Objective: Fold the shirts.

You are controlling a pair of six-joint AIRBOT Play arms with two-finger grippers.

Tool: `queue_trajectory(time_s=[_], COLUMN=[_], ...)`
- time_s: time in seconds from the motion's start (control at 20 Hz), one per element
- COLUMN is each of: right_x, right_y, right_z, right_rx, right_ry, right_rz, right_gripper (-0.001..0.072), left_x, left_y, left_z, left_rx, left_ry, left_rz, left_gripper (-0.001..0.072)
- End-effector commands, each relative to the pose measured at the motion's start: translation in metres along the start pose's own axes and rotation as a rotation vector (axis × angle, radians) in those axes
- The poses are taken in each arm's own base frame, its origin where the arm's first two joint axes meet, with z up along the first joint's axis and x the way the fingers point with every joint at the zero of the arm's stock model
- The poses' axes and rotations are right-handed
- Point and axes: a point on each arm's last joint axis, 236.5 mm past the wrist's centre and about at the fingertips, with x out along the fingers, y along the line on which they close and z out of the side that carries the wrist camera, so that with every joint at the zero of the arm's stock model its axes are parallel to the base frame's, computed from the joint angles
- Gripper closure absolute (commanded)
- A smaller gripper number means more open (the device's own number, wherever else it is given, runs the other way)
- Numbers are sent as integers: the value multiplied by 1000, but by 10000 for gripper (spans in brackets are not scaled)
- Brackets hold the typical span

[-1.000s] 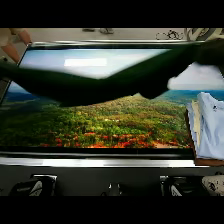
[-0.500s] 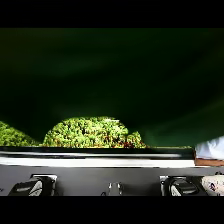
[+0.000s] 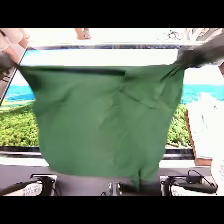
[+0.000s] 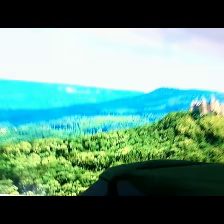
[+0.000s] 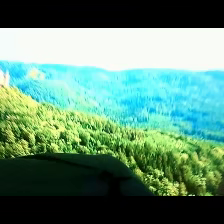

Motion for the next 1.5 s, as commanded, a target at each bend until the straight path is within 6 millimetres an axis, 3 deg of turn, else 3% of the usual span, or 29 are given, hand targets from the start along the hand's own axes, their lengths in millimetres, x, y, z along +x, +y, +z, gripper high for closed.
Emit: queue_trajectory(time_s=[0.0, 0.1, 0.2, 0.35, 0.5, 0.6, 0.7, 0.8, 0.9, 0.95, 1.0, 1.05, 1.1, 1.15, 1.25, 1.35, 1.45], right_x=[155, 202, 225, 234, 218, 194, 185, 209, 231, 235, 232, 219, 202, 180, 143, 121, 113], right_y=[8, 18, 20, 18, 14, -6, -8, -4, -5, -4, -2, -2, -5, -11, -28, -41, -37], right_z=[-29, -19, 1, 21, 1, -52, -107, -137, -151, -148, -140, -130, -121, -116, -129, -158, -187], right_rx=[86, 119, 137, 145, 106, 60, 58, 74, 128, 155, 163, 159, 140, 120, 168, 197, 194], right_ry=[204, 153, 58, -34, 57, 289, 515, 571, 585, 566, 546, 531, 515, 514, 587, 659, 681], right_rz=[45, 94, 109, 112, 85, -3, -19, 2, -12, -17, -11, -9, -13, -9, 5, 33, 63], right_gripper=[692, 692, 692, 691, 692, 692, 692, 692, 691, 609, 372, 309, 281, 202, 203, 207, 222], left_x=[138, 184, 214, 234, 222, 208, 208, 222, 232, 233, 228, 218, 205, 188, 153, 125, 110], left_y=[25, 28, 23, 16, 15, 25, 30, 31, 31, 23, 16, 14, 16, 18, 27, 35, 38], left_z=[-56, -51, -34, -11, -8, -40, -100, -153, -180, -181, -174, -161, -146, -130, -120, -148, -209], left_rx=[-59, -62, -62, -51, -15, 11, -14, -25, -65, -85, -96, -77, -63, -64, -93, -121, -152], left_ry=[245, 220, 141, 26, 28, 170, 413, 587, 680, 685, 673, 651, 618, 580, 555, 612, 702], left_rz=[5, 4, -4, -8, -9, 2, -5, -15, -21, -51, -77, -82, -76, -75, -59, -42, -35], left_gripper=[683, 683, 682, 680, 680, 680, 680, 680, 673, 480, 205, 169, 173, 173, 173, 173, 173])
